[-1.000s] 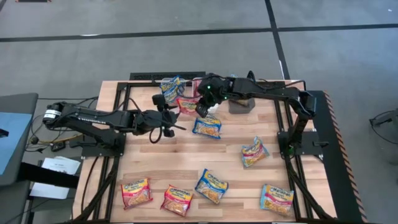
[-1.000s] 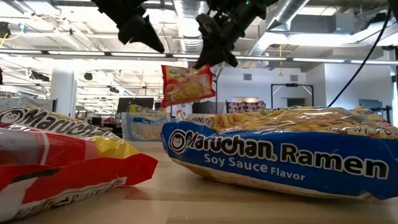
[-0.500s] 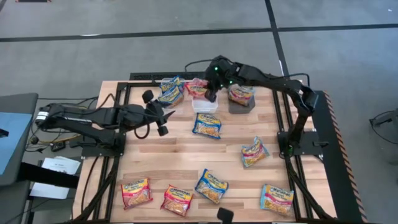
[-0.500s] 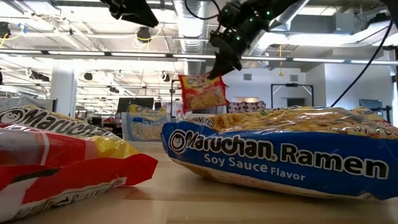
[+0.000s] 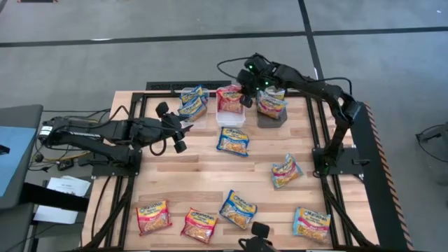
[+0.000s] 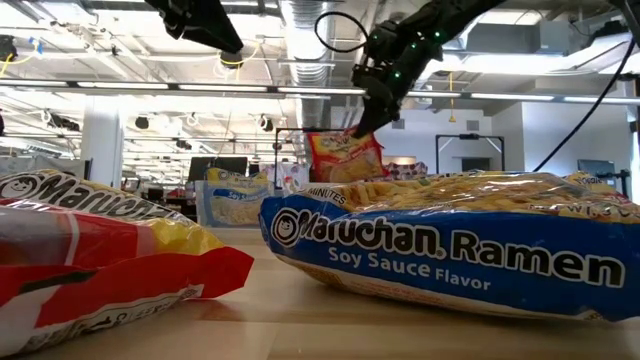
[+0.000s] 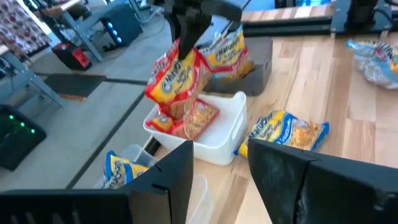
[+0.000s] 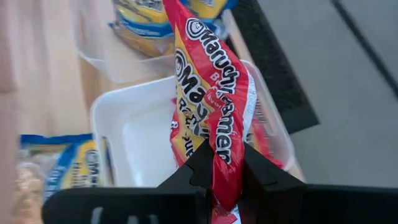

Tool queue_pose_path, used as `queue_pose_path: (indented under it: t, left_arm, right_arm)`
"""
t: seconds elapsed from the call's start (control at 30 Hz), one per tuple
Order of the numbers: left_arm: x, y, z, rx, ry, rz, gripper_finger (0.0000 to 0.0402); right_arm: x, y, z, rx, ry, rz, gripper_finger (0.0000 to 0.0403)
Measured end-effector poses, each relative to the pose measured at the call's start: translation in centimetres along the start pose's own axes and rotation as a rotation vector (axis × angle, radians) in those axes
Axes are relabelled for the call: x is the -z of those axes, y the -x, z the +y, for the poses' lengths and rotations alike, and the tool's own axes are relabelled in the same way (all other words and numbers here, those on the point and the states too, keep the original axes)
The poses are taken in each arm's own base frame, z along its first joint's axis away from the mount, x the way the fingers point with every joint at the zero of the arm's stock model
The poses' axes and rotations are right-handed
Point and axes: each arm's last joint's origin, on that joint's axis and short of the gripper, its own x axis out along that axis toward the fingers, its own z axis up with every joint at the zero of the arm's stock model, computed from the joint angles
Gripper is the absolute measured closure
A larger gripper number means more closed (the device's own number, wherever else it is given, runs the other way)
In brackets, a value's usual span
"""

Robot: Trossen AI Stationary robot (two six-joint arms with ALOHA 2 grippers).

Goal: Sort Maruchan noodles
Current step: Put the red noodle pack into the white bin

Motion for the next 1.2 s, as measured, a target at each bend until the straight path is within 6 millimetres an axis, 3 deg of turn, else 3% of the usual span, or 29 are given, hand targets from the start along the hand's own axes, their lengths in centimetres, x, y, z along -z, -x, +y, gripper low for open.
queue_pose_path:
  t: [0.37, 0.93, 1.2]
  left_arm:
    - [0.0, 0.0, 0.0, 0.001, 0.029, 0.002, 0.0258]
    - [0.1, 0.0, 0.1, -0.020, 0.001, 0.011, 0.0258]
    - [0.1, 0.0, 0.1, -0.020, 0.003, 0.011, 0.0258]
  right_arm:
    - [0.1, -4.7, 1.8, -0.029, -0.043, 0.019, 0.0345]
    - [0.5, -5.1, 1.0, 0.112, -0.456, 0.044, 0.0351]
    - [0.4, -5.4, 2.7, 0.188, -0.487, 0.059, 0.0352]
